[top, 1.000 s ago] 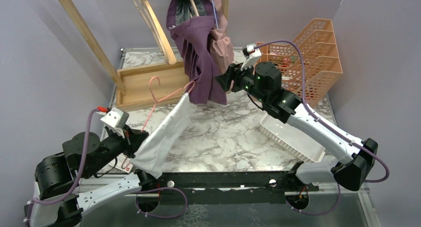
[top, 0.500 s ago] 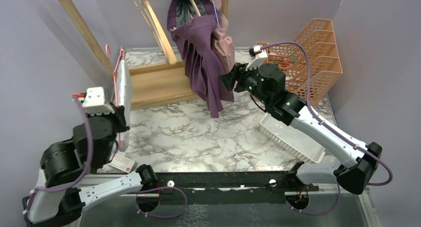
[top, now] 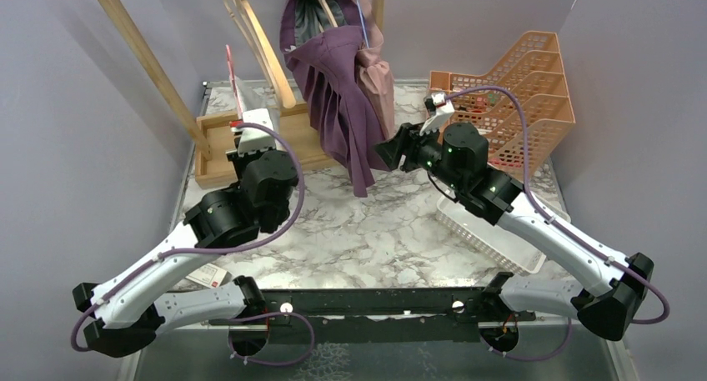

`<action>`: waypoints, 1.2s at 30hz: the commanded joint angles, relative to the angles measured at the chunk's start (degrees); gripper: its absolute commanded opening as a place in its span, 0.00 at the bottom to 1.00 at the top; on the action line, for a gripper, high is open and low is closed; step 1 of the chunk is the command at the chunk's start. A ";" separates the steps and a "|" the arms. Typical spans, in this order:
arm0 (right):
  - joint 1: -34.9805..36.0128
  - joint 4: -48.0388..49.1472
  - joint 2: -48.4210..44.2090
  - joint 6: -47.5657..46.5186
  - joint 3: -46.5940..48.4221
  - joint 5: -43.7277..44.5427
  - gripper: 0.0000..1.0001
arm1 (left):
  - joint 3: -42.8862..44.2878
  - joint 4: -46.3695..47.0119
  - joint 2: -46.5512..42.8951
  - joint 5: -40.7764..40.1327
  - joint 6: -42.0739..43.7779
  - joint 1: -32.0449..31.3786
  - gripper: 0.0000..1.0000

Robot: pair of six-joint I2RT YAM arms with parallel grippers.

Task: Place the skirt on the hanger

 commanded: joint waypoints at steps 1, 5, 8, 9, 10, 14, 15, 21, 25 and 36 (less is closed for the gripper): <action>0.16 -1.44 -1.67 3.39 -1.39 -3.66 0.56 | 5.18 10.01 4.02 2.55 4.12 7.48 0.00; 0.18 -2.74 -1.81 3.92 -2.16 -4.62 0.55 | 9.49 8.85 9.91 12.93 2.05 16.79 0.00; 0.14 -3.88 -1.90 3.90 -2.28 -5.36 0.55 | 11.97 8.70 12.78 20.31 0.56 22.89 0.00; 0.17 -4.09 -1.97 3.90 -2.43 -5.46 0.55 | 13.11 8.86 13.77 21.74 0.58 24.77 0.00; 0.14 -4.35 -2.11 3.90 -2.69 -5.60 0.55 | 14.52 9.05 14.80 22.80 0.86 26.32 0.00; 0.14 -4.79 -2.59 3.15 -3.59 -5.05 0.55 | 20.43 10.90 18.10 25.30 3.82 30.24 0.00; 0.15 -4.69 -2.67 2.79 -3.77 -4.57 0.55 | 22.01 11.54 18.70 25.88 4.82 30.97 0.00; 0.18 -4.84 -2.13 1.27 -2.97 -2.82 0.55 | 30.09 13.21 22.63 28.47 8.77 34.79 0.00; 0.18 -4.43 -2.00 1.01 -3.04 -2.51 0.55 | 32.56 13.28 25.19 32.53 9.25 37.84 0.00; 0.18 -5.58 -1.55 1.49 -2.69 -1.82 0.55 | 32.46 13.15 30.59 46.85 9.36 43.65 0.00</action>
